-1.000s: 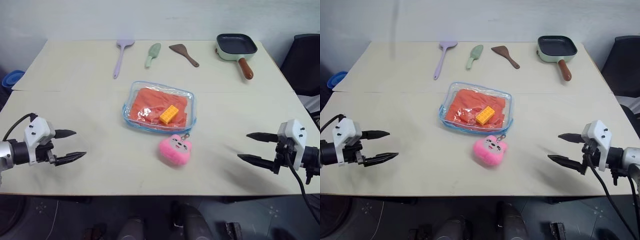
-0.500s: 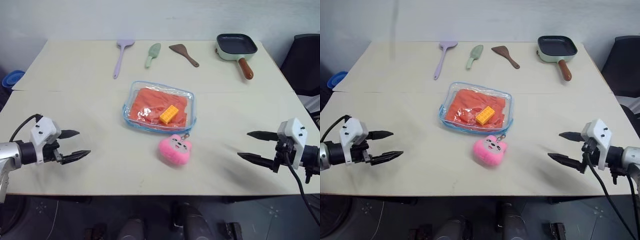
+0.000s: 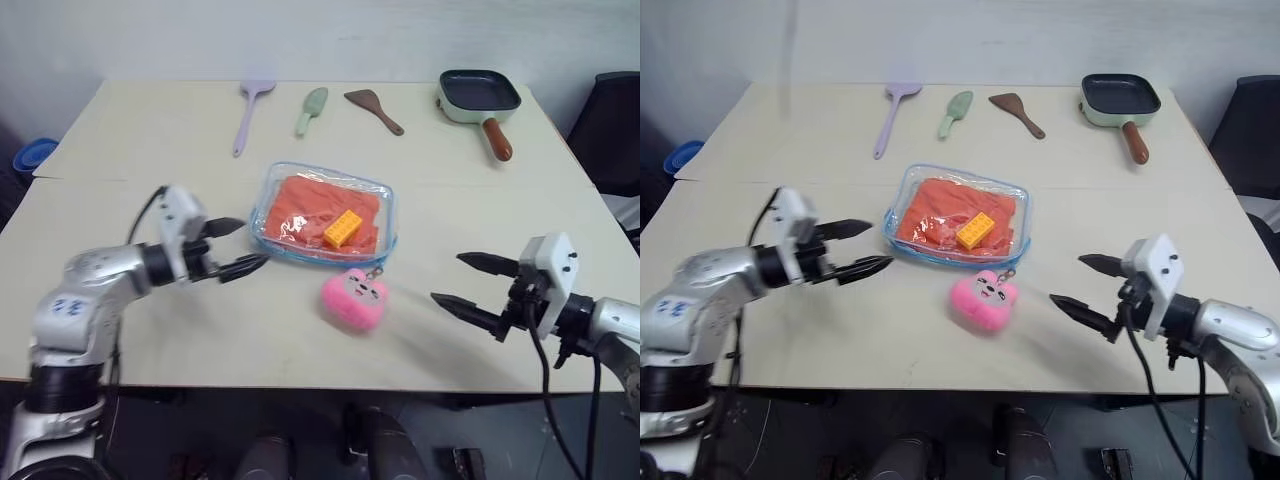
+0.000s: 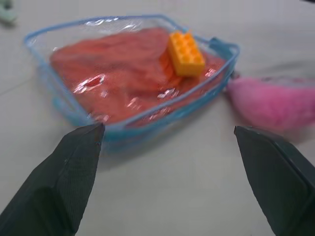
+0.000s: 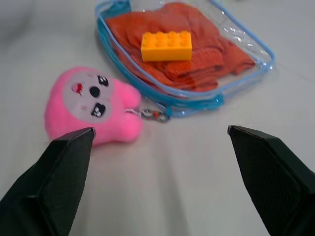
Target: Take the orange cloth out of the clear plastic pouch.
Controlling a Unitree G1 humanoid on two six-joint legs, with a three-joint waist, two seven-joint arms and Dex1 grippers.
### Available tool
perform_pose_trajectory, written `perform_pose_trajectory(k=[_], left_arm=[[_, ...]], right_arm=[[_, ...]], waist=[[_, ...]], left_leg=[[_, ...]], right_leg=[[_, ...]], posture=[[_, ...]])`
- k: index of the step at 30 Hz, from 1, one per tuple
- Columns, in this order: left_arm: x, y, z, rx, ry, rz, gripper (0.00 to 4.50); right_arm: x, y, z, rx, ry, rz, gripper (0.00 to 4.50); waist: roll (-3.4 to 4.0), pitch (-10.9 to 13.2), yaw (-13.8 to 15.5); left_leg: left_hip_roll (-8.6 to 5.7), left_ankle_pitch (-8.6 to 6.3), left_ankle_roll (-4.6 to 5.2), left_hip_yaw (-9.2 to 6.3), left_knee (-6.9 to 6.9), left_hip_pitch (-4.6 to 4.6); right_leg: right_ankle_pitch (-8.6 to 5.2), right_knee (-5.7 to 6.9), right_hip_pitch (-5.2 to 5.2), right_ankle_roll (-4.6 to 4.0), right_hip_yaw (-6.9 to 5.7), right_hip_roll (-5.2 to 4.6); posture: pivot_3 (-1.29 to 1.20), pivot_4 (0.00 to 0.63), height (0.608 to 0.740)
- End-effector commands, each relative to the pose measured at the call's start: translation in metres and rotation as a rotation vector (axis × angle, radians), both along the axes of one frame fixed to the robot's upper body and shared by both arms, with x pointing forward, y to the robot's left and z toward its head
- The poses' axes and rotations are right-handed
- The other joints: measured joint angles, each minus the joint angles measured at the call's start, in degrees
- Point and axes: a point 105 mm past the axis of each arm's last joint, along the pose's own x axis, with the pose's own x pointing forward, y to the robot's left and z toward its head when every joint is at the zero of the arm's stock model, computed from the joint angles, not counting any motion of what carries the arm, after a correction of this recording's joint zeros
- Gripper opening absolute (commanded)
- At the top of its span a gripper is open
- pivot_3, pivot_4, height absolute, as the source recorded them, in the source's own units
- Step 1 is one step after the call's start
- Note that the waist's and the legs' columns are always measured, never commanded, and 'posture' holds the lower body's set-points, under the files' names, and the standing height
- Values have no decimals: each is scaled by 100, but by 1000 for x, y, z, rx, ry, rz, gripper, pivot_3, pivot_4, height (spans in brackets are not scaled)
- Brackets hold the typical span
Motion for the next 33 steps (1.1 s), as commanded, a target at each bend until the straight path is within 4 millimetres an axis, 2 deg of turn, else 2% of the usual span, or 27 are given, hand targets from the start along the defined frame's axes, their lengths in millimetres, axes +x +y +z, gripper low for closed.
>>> perform_pose_trajectory(k=[1, 7, 11, 17, 22, 26, 27, 29, 33], left_arm=[[19, -40, 7, 10, -24, 30, 4477], [37, -78, -16, 45, 16, 57, 4477], [52, -89, -30, 107, -3, 113, 4477], [55, -106, -43, 128, -26, 105, 4477], [50, -108, -46, 134, -44, 99, 2962], [46, -100, -43, 133, -61, 120, 1685], [45, -97, -41, 135, -63, 131, 1525], [46, -87, -37, 137, -76, 172, 1540], [46, -48, -13, 61, -117, 292, 1540]], right_arm=[[-1, 24, 12, 18, -78, -6, 4500], [1, 51, 20, 81, -116, 9, 4500], [6, 59, 23, 108, -132, -7, 4500], [7, 63, 24, 117, -137, -17, 4500], [7, 64, 25, 121, -137, -12, 4500], [8, 65, 24, 113, -131, 3, 4500], [8, 66, 25, 112, -129, 9, 4500], [9, 67, 24, 111, -126, 22, 4500], [7, 74, 20, 82, -96, 110, 4500]], waist=[[-4, -1, -6], [-4, -1, -94], [-5, -1, -40], [-5, -1, -13], [-5, -1, -17], [-5, -1, -34], [-5, -1, -34], [-5, -1, -33], [-5, -1, -44]], left_leg=[[-1, 2, 0, 0, 2, -1], [3, 9, -16, 13, -6, -1], [-1, 18, -19, 4, 1, 5], [-1, 18, -17, -3, 0, 1], [-2, 19, -14, -6, 1, -1], [1, 19, -14, -5, -2, 1], [1, 19, -14, -5, -2, 1], [1, 19, -14, -6, -2, 1], [2, 19, -13, -8, -2, 2]], right_leg=[[0, -1, -1, 0, 0, 1], [0, 25, -10, -1, 14, 16], [-1, 13, -11, -6, 10, 10], [0, 8, -12, -6, 2, 7], [2, 5, -12, -4, -1, 5], [1, 6, -12, -5, 1, 6], [1, 6, -12, -4, 1, 6], [1, 6, -12, -5, 1, 6], [1, 6, -13, -5, 0, 6]], posture=[[0, 150, 740], [0, 150, 740], [0, 150, 740], [0, 150, 740], [0, 150, 740], [0, 150, 740], [0, 150, 740], [0, 150, 740], [0, 150, 740]])
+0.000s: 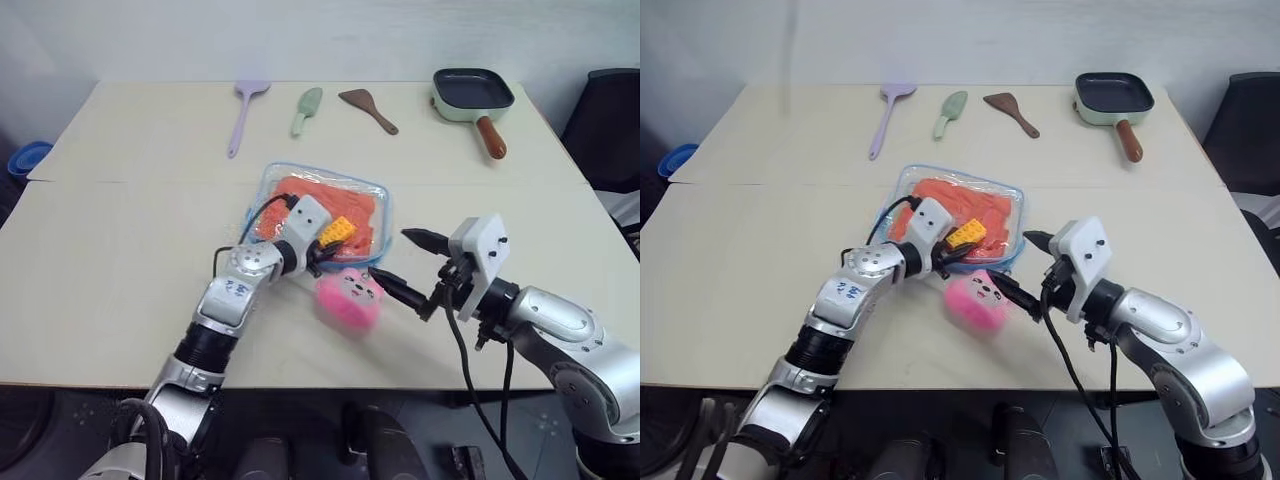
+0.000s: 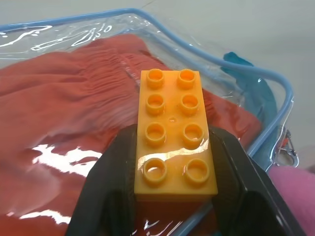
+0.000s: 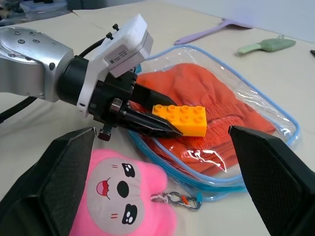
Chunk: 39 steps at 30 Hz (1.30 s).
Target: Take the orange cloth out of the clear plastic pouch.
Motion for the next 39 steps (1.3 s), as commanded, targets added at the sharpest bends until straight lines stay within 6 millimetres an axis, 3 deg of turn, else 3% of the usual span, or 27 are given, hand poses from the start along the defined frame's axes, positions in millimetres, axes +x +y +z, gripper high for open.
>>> perform_pose_trajectory(k=[1, 5, 7, 9, 12, 14, 15, 23, 28, 31, 34, 39], left_arm=[[0, 34, 34, -74, -99, 107, 1540], [-5, 132, 38, -79, -88, 403, 1540], [-18, 187, 29, -35, -66, 551, 1540], [-32, 229, 22, 8, -46, 664, 1540], [-49, 272, 8, 28, -8, 795, 1540], [-56, 283, 0, 16, 19, 821, 1540], [-60, 287, -4, 0, 27, 828, 1890], [-81, 288, -15, 8, 54, 828, 4370], [-97, 259, 29, -81, -24, 517, 4463], [-111, 218, 54, -29, -29, 200, 4463], [-93, 185, 59, 151, -45, -4, 4463], [-53, 150, 45, 441, -140, -222, 4463]], right_arm=[[-6, 8, 2, -33, -3, 102, 4500], [-20, 16, -3, -89, 39, 289, 4500], [-19, 14, -3, -100, 46, 318, 4500], [-16, 13, -2, -106, 50, 338, 4500], [-13, 14, -2, -111, 53, 372, 4500], [-12, 17, -3, -113, 55, 394, 4500], [-11, 18, -3, -115, 56, 403, 4500], [-8, 19, -4, -123, 62, 431, 4500], [-7, 15, -5, -128, 65, 424, 4500], [-7, 14, -5, -126, 68, 409, 4500], [-9, 13, -7, -123, 67, 389, 4500], [-12, 10, -5, -117, 58, 349, 4500]], waist=[[0, 0, -3], [0, 0, -59], [0, 0, -97], [-1, 1, -117], [-5, 2, -97], [-7, 1, -19], [-9, 0, 16], [-18, -4, 7], [-26, -1, -8], [-24, 0, -9], [-18, 2, 59], [-18, 2, 10]], left_leg=[[0, 0, 0, 0, 0, 0], [2, -1, 2, -1, -2, 1], [6, -1, 2, -1, -6, 4], [7, -1, 2, -2, -6, 4], [5, -3, 5, -10, -3, 0], [4, -7, 12, -15, -2, -1], [3, -9, 16, -15, -1, -2], [5, -15, 19, -20, -2, -16], [8, -16, 15, -17, 0, -14], [9, -18, 11, -16, 1, -10], [5, -18, 11, -19, 4, -9], [-1, -15, 14, -11, 3, -9]], right_leg=[[0, 0, 0, 0, 0, 0], [0, 1, -1, -1, 0, 1], [-2, 8, -1, -3, -2, 3], [-2, 6, -2, -4, -5, 2], [-3, -5, -2, -5, -12, -5], [-3, -8, 0, -5, -15, -10], [-3, -9, 0, -5, -16, -11], [0, -8, -2, 0, -25, -15], [-3, -9, -8, -5, -24, -14], [-6, -11, -8, -11, -24, -13], [-7, -13, -5, -11, -25, -15], [-5, -11, -1, -9, -19, -10]], posture=[[0, 150, 740], [0, 150, 740], [0, 150, 740], [0, 150, 740], [0, 150, 740], [0, 150, 740], [0, 150, 740], [0, 150, 740], [0, 150, 740], [0, 150, 740], [0, 150, 740], [0, 150, 740]])
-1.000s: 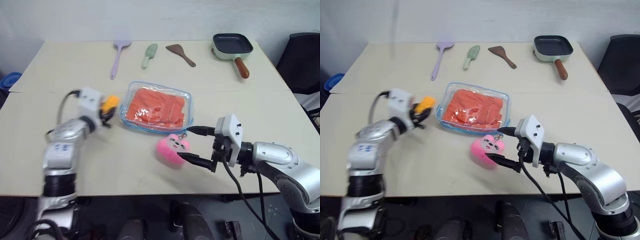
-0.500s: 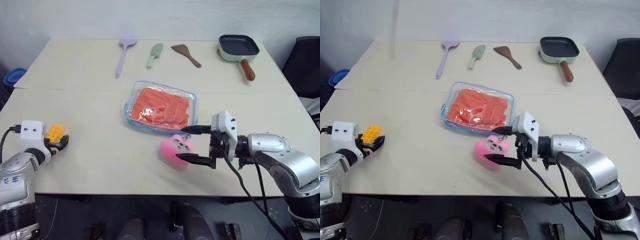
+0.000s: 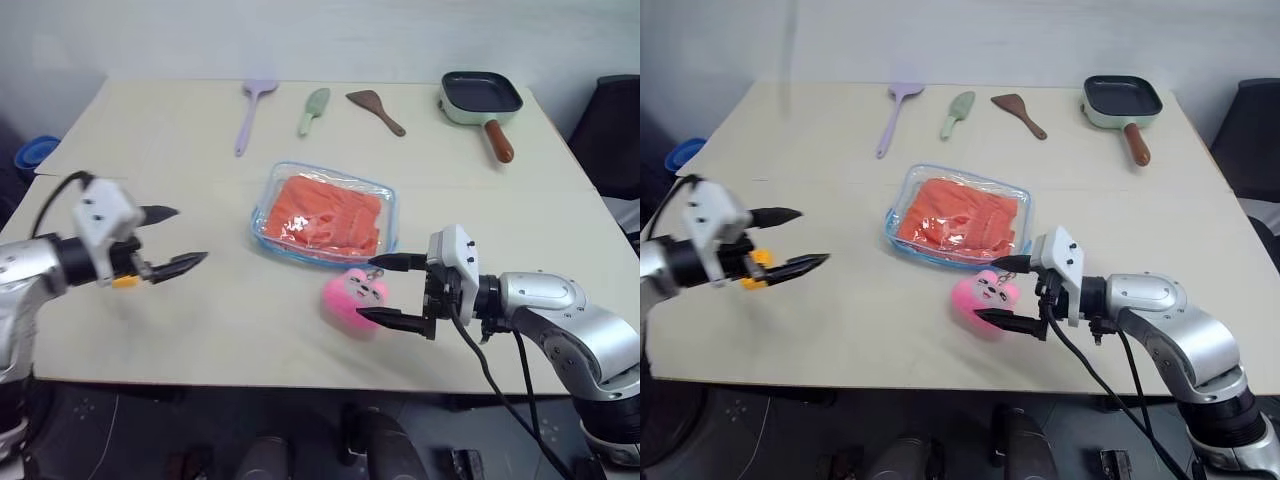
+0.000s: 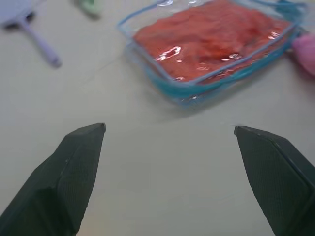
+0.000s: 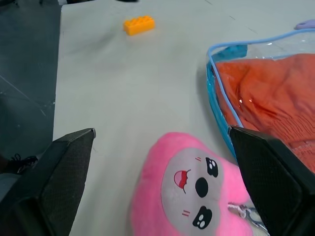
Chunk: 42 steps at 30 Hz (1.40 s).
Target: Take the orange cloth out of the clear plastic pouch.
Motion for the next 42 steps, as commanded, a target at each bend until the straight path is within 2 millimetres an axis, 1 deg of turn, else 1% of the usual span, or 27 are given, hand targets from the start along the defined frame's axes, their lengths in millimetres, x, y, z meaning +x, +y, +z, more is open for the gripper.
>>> perform_pose_trajectory(k=[1, 2, 4, 6, 8, 10, 11, 13, 18, 22, 25, 27, 30, 32, 34, 38, 40, 41, 42], left_arm=[[32, -21, -19, 268, -82, -155, 4463], [42, -26, -24, 342, -106, -200, 4463], [56, -32, -31, 423, -137, -257, 4463], [67, -37, -34, 462, -164, -296, 4463], [80, -43, -34, 489, -190, -317, 4463], [87, -47, -35, 515, -206, -342, 4463], [89, -49, -35, 525, -218, -355, 4283], [91, -51, -36, 537, -228, -375, 3842], [91, -55, -39, 523, -228, -415, 2338], [80, -56, -47, 496, -188, -475, 1052], [65, -57, -58, 482, -132, -516, 104], [52, -58, -64, 484, -100, -534, 49], [36, -64, -64, 471, -100, -537, 49], [31, -66, -62, 469, -108, -519, 49], [30, -65, -63, 483, -107, -501, 49], [27, -66, -64, 458, -87, -481, 49], [27, -66, -64, 441, -77, -468, 481], [26, -65, -64, 445, -71, -472, 597], [26, -65, -64, 453, -73, -471, 930]], right_arm=[[-7, -3, 12, 16, -56, -30, 4500], [-8, -4, 12, 18, -58, -41, 4500], [-10, -5, 11, 20, -59, -59, 4500], [-12, -5, 11, 22, -61, -79, 4500], [-16, -7, 9, 28, -61, -106, 4500], [-19, -9, 9, 33, -62, -132, 4500], [-20, -10, 8, 36, -61, -146, 4500], [-21, -11, 7, 35, -60, -165, 4500], [-24, -13, 6, 38, -58, -185, 4500], [-25, -14, 6, 29, -57, -187, 4500], [-26, -15, 5, 18, -56, -183, 4500], [-26, -17, 5, 9, -53, -178, 4500], [-24, -19, 6, 3, -52, -175, 4500], [-24, -19, 6, 1, -51, -170, 4500], [-23, -18, 6, 0, -49, -163, 4500], [-22, -16, 5, -15, -54, -149, 4500], [-21, -16, 5, -19, -55, -148, 4500], [-20, -17, 5, -23, -58, -148, 4500], [-19, -18, 5, -30, -62, -150, 4500]], waist=[[0, 0, -10], [-2, 1, -6], [-2, 0, -27], [-2, 1, -71], [-4, 2, -54], [-5, 2, -36], [-5, 2, -36], [-5, 2, -20], [-6, 1, -18], [-7, 1, -21], [-6, 1, -39], [-6, 1, -49], [-6, 1, -49], [-6, 1, -30], [-6, 1, -17], [-6, 1, -11], [-7, 1, -13], [-6, 1, -13], [-6, 1, -13]], left_leg=[[1, 0, 0, 2, -3, -1], [1, 0, -1, 4, -3, -1], [2, 1, -1, 9, -2, -8], [3, 0, 0, 21, -3, -9], [3, -1, 2, 23, -3, -12], [2, 0, 3, 26, 2, -21], [0, -1, 4, 26, 2, -21], [0, 0, 7, 26, 2, -21], [0, 0, 13, 19, 3, -19], [0, 0, 13, 18, 4, -18], [0, 0, 13, 16, 3, -14], [3, 0, 14, 15, 4, -12], [4, 0, 14, 14, 4, -9], [5, -1, 14, 12, 4, -7], [5, -2, 16, 13, 4, -6], [3, -3, 19, 12, 5, -8], [3, -3, 20, 12, 4, -8], [3, -3, 20, 12, 4, -9], [3, -3, 20, 13, 5, -9]], right_leg=[[0, 1, -3, 0, 0, 3], [0, 4, -4, 0, -4, 6], [1, 13, -6, 0, -6, 11], [3, 16, -10, 2, 0, 16], [3, 14, -12, 4, -4, 15], [5, 10, -12, 7, -14, 14], [5, 11, -12, 7, -14, 13], [6, 11, -11, 9, -14, 11], [8, 12, -10, 12, -12, 9], [9, 13, -10, 13, -11, 9], [9, 13, -9, 13, -6, 10], [8, 14, -9, 13, -4, 10], [8, 15, -8, 13, 1, 9], [8, 14, -4, 13, 1, 9], [8, 11, -3, 13, 2, 9], [8, 12, -2, 13, 3, 8], [8, 12, -2, 13, 2, 9], [8, 12, -3, 13, 2, 9], [8, 12, -3, 13, 2, 9]], posture=[[0, 150, 740], [0, 150, 740], [0, 150, 740], [0, 150, 740], [0, 150, 740], [0, 150, 740], [0, 150, 740], [0, 150, 740], [0, 150, 740], [0, 150, 740], [0, 150, 740], [0, 150, 740], [0, 150, 740], [0, 150, 740], [0, 150, 740], [0, 150, 740], [0, 150, 740], [0, 150, 740], [0, 150, 740]])
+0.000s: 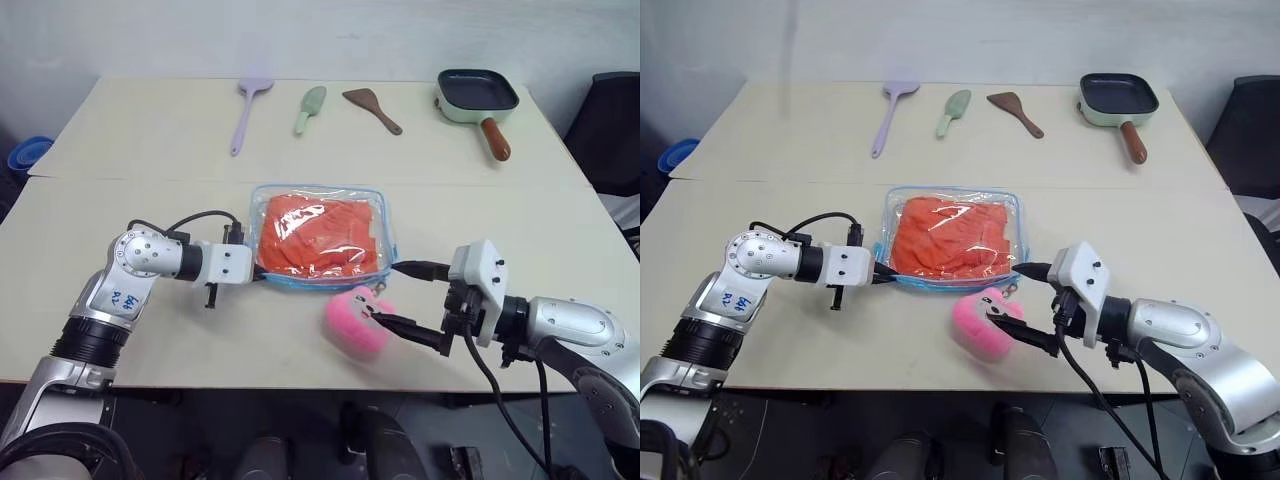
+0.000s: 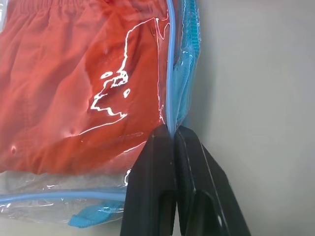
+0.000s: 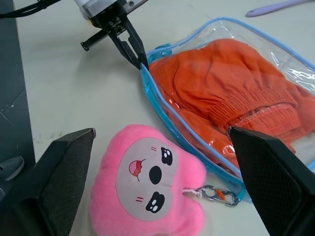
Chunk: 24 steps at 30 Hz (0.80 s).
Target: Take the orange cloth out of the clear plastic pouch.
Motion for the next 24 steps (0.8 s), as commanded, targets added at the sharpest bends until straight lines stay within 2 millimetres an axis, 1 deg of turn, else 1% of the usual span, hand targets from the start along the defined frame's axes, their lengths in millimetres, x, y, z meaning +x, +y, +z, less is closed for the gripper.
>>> perform_pose_trajectory(k=[1, 4, 6, 7, 9, 11, 12, 13, 14, 15, 17, 19, 22, 24], left_arm=[[-3, 3, 8, 3, -29, 5, 1255], [-8, 4, 17, -28, -16, 5, 2123], [-19, 2, 31, -79, 40, -29, 2123], [-25, -1, 41, -115, 71, -55, 2123], [-37, -10, 60, -162, 122, -120, 2123], [-44, -25, 72, -170, 129, -205, 2123], [-44, -37, 72, -150, 114, -266, 2123], [-43, -51, 68, -118, 101, -333, 2123], [-43, -60, 65, -93, 92, -375, 2123], [-39, -74, 57, -64, 76, -426, 2123], [-35, -94, 45, -25, 53, -502, 2123], [-37, -114, 31, 16, 50, -592, 2123], [-40, -125, 18, 55, 48, -671, 2123], [-45, -128, 10, 83, 61, -720, 2123]], right_arm=[[1, -3, 5, -31, -38, 12, 4500], [5, -9, 5, -73, -52, 6, 4500], [8, -16, 5, -117, -66, 1, 4500], [10, -19, 4, -141, -73, 2, 4500], [14, -25, 3, -185, -87, 14, 4500], [18, -29, 2, -233, -102, 29, 4500], [23, -32, 0, -268, -114, 39, 4500], [28, -34, -2, -308, -132, 50, 4500], [32, -35, -3, -336, -146, 60, 4500], [38, -37, -5, -380, -169, 75, 4500], [49, -38, -8, -433, -201, 96, 4500], [62, -36, -7, -460, -228, 103, 4500], [76, -32, -5, -471, -251, 115, 4500], [84, -29, -4, -482, -266, 124, 4500]], waist=[[0, 0, 0], [0, 0, 0], [0, 0, -6], [0, 0, -7], [0, 0, -6], [0, 0, 8], [0, 0, 22], [0, 0, 30], [0, 0, 36], [0, 0, 34], [0, 0, 16], [0, 0, -12], [0, 0, -61], [1, 0, -88]], left_leg=[[0, 0, 0, 0, 0, 0], [0, 0, 0, 1, 1, 0], [1, 0, 1, 0, 0, -1], [1, 0, 1, 0, 0, -2], [1, 0, 1, 0, 0, -2], [0, 0, 1, 1, 2, -2], [-2, 0, 1, -1, 4, -1], [-6, 1, 2, -2, 7, -1], [-11, 2, 6, -1, 8, 2], [-18, 5, 11, -1, 9, 2], [-23, 5, 17, 6, 8, -1], [-24, 6, 21, 13, 8, -3], [-20, 7, 21, 26, 7, -5], [-11, 9, 16, 26, 5, -4]], right_leg=[[0, 0, 0, 0, 0, 0], [0, 0, 0, 0, 1, 0], [0, 0, -2, 0, 1, 0], [0, 0, -2, 0, 1, 1], [0, -1, -2, 0, 1, 1], [0, -2, 0, 0, 1, 1], [0, -5, 4, 0, 0, 0], [1, -9, 8, 3, 0, 0], [3, -11, 13, 6, 2, -2], [7, -17, 18, 12, 3, -2], [13, -15, 22, 22, 15, -1], [15, -16, 17, 26, 18, 2], [17, -14, 2, 26, 22, 7], [17, -13, 0, 21, 20, 12]], posture=[[0, 150, 740], [0, 150, 740], [0, 150, 740], [0, 150, 740], [0, 150, 740], [0, 150, 740], [0, 150, 740], [0, 150, 740], [0, 150, 740], [0, 150, 740], [0, 150, 740], [0, 150, 740], [0, 150, 740], [0, 150, 740]])
